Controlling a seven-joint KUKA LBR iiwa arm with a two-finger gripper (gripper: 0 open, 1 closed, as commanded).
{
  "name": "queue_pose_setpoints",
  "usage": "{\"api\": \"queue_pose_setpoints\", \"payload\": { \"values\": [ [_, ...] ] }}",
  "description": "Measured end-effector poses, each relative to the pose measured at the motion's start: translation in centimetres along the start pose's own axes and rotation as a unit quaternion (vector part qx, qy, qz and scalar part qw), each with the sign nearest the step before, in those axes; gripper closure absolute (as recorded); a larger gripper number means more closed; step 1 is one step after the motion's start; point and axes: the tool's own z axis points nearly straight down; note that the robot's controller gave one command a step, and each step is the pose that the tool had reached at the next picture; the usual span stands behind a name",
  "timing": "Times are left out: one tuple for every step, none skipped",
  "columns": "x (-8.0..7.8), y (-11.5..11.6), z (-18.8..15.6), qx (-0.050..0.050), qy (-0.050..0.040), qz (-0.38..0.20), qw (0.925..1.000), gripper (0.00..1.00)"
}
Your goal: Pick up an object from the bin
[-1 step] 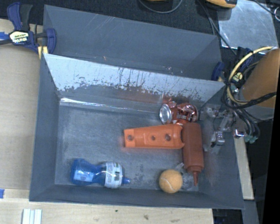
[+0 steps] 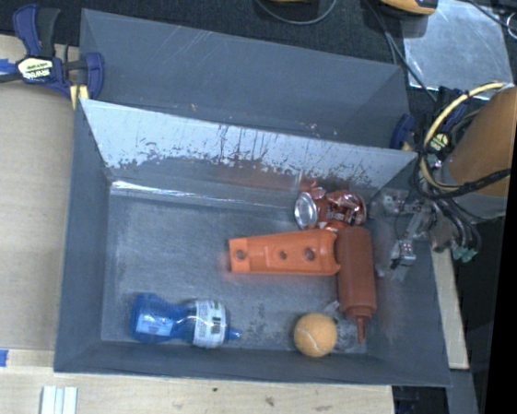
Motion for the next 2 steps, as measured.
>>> {"api": "queue_pose_setpoints", "payload": {
  "values": [
    [4.00,3.79,7.68,-0.001,-0.0109,-0.075,0.9971,0.00],
    [3.94,3.91,7.56,-0.001,-0.0101,-0.076,0.9970,0.00]
  ]
}}
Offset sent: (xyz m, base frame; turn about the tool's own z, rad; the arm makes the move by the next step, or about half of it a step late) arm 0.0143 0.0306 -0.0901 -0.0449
